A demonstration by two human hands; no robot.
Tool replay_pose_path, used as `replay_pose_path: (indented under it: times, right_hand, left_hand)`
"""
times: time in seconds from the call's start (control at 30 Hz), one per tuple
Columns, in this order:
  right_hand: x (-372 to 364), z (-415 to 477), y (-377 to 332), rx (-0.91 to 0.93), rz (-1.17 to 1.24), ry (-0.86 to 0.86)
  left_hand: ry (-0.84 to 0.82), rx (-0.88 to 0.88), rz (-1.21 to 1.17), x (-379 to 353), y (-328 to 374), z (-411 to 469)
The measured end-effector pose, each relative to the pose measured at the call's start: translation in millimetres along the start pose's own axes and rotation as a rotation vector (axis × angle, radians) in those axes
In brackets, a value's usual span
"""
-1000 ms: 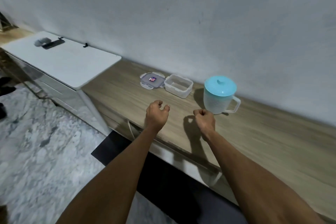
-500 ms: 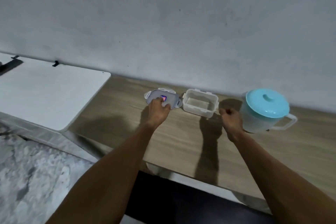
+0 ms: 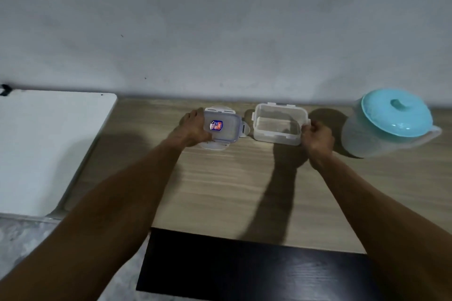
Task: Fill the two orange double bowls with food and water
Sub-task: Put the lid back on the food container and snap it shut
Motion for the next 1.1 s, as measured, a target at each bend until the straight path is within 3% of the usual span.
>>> replay_pose_path:
  times: [0.27,0.5,0.7,1.0,1.1]
  right_hand:
    - [-3,-3,8,-0.045,0.045,0.05]
    - [-3,-6,6,-0.06,0.062,0.046]
    - [-4,-6,7,-0.084,0.092,0.04]
    - [-3,-11,4,-0.119,0.17,0.0]
    - [-5,-10,7,-0.127,0.186,-0.025]
  left_hand:
    - [-0.077,-0.027,-0.028,3,3,9]
    - [0.035,-0.069,0.045,17,1,12]
    - [0.135,-0.058,-0.23,40,-5,7]
    - [0.159,-0.078,-0.601,106,12,8]
    - [0.113,-0.129,-0.585,104,49,13]
Point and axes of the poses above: each hand's wrist, its own z-axis towards the middle knuckle, its own x-axis out of the back of the hand, y = z × x, the point moved 9 cm from there along z, towards the middle knuckle, and after that the axes turned 1 degree about y, right-handed, at the moved point
